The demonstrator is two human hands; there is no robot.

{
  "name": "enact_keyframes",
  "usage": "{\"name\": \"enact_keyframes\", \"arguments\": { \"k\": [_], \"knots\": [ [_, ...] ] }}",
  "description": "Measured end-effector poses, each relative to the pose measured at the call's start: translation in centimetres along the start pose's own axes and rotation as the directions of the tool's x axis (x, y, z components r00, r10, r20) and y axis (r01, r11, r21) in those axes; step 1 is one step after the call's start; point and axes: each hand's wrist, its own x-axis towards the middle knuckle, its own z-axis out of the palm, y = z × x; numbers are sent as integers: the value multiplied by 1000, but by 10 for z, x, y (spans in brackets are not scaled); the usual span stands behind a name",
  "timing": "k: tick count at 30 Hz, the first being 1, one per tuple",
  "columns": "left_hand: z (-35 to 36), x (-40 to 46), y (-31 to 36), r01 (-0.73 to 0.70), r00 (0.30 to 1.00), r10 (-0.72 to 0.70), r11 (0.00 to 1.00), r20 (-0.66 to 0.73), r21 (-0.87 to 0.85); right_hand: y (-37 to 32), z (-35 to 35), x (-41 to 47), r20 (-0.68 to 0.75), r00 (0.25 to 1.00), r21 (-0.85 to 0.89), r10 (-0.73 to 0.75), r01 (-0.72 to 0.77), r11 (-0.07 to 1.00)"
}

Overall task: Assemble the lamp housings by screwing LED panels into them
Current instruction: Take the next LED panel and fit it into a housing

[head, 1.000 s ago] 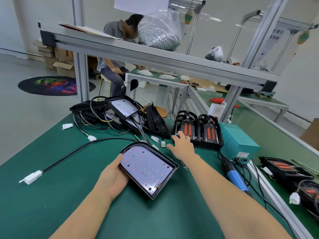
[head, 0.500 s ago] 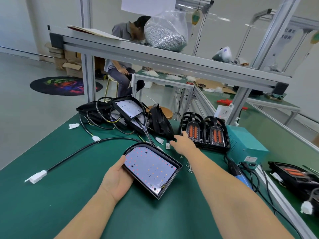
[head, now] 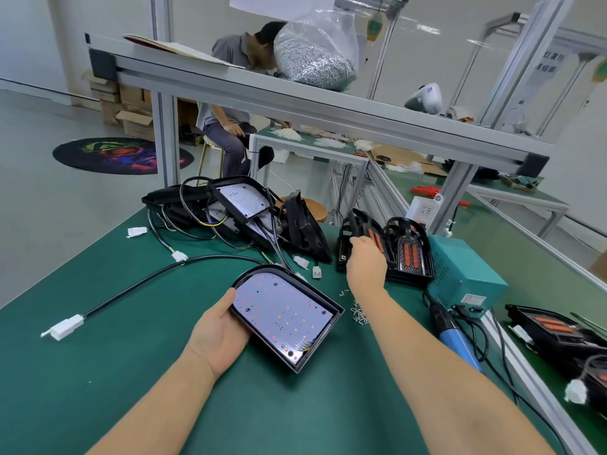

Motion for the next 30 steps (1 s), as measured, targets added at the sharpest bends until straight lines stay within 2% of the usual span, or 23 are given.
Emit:
{"name": "enact_keyframes", "arguments": {
  "k": [3,6,9,13,16,20,23,27,30],
  "knots": [
    [0,-1,0,8,1000,-8,1000,-3,-14,10,-19,-8,-131,990,110,-42,57,992],
    [0,-2,-1,15,1000,-15,1000,-9,-26,13,-37,-31,-217,953,215,-213,259,941],
    [0,-2,1,16,1000,-16,1000,-9,-26,4,-51,-68,-311,837,218,-451,524,823],
    [-1,1,0,17,1000,-18,1000,-7,-17,-20,-60,-124,-352,720,136,-598,671,729],
    [-1,1,0,2,1000,-2,1000,9,-9,-32,-59,-153,-301,707,108,-640,692,714],
    [2,0,0,-8,1000,8,1000,0,-7,-41,-54,-168,-277,694,-46,-664,681,731],
    [4,0,0,-30,999,30,999,-22,-20,-44,-49,-177,-250,690,-93,-680,682,726],
    [10,-6,1,-11,996,6,998,84,64,-38,-46,-185,-132,707,-134,-694,681,720],
    [10,-4,1,-11,998,7,997,61,77,-32,-47,-183,-60,707,-132,-705,694,707]
  ]
}}
